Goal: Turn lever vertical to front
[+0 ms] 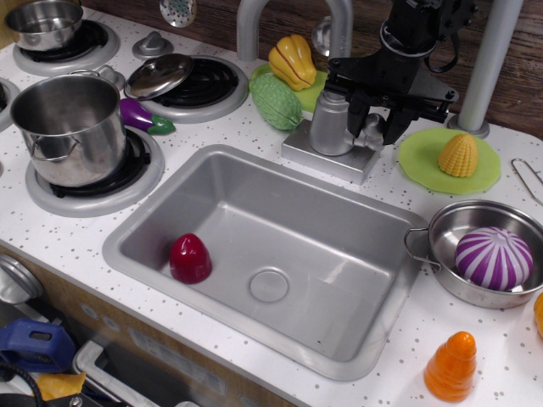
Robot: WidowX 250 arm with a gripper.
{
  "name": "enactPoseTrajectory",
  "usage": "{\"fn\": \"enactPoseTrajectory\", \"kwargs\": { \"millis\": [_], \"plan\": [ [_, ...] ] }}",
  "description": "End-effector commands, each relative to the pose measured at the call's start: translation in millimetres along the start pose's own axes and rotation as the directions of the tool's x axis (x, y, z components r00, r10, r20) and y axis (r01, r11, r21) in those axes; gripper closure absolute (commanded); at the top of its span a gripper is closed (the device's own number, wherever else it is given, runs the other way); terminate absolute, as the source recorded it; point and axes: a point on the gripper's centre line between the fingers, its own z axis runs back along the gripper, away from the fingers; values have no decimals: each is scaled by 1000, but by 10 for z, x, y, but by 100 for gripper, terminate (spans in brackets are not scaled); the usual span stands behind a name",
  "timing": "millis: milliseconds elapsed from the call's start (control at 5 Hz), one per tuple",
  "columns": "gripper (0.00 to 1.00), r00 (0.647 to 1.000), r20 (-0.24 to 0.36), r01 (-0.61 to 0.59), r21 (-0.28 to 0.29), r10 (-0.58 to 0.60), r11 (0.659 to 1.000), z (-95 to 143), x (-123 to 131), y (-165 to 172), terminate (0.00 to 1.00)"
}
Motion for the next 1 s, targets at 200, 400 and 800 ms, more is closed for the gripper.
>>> {"fn": "enactPoseTrajectory", "kwargs": {
  "millis": [200, 400, 800],
  "plan": [
    [100, 995, 35, -88, -25, 89, 996, -186, -113, -227, 0],
    [100, 995, 35, -88, -39, 89, 995, -266, -189, -233, 0],
    [100, 980, 108, -158, -81, 167, 984, -319, -351, -222, 100]
  ]
}}
